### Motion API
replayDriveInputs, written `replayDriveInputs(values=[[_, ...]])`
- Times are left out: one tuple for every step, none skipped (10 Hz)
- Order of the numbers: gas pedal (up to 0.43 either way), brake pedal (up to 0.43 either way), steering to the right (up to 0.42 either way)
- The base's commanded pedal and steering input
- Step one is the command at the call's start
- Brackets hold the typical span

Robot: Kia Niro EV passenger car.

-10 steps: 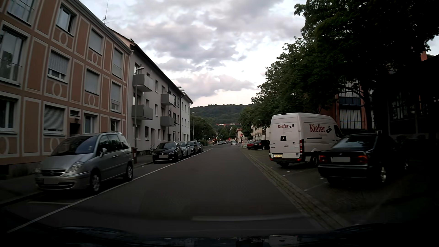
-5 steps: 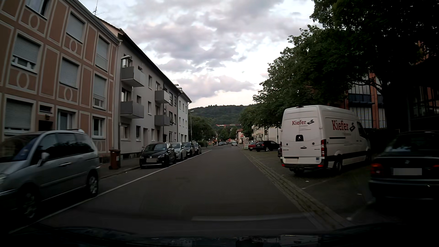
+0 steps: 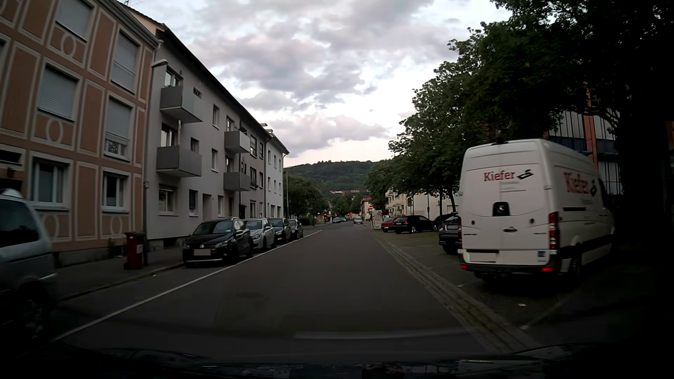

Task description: Follow the waypoints while adhering to traffic rules and regulations

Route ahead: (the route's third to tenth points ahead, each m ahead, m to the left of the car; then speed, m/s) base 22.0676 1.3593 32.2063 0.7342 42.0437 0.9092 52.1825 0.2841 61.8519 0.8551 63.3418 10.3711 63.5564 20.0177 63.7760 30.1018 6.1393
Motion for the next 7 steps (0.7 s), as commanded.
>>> replayDriveInputs(values=[[0.067, 0.0, 0.005], [0.067, 0.0, 0.005], [0.067, 0.0, 0.005], [0.059, 0.0, 0.005], [0.059, 0.0, 0.005], [0.047, 0.0, 0.005], [0.047, 0.0, 0.005]])
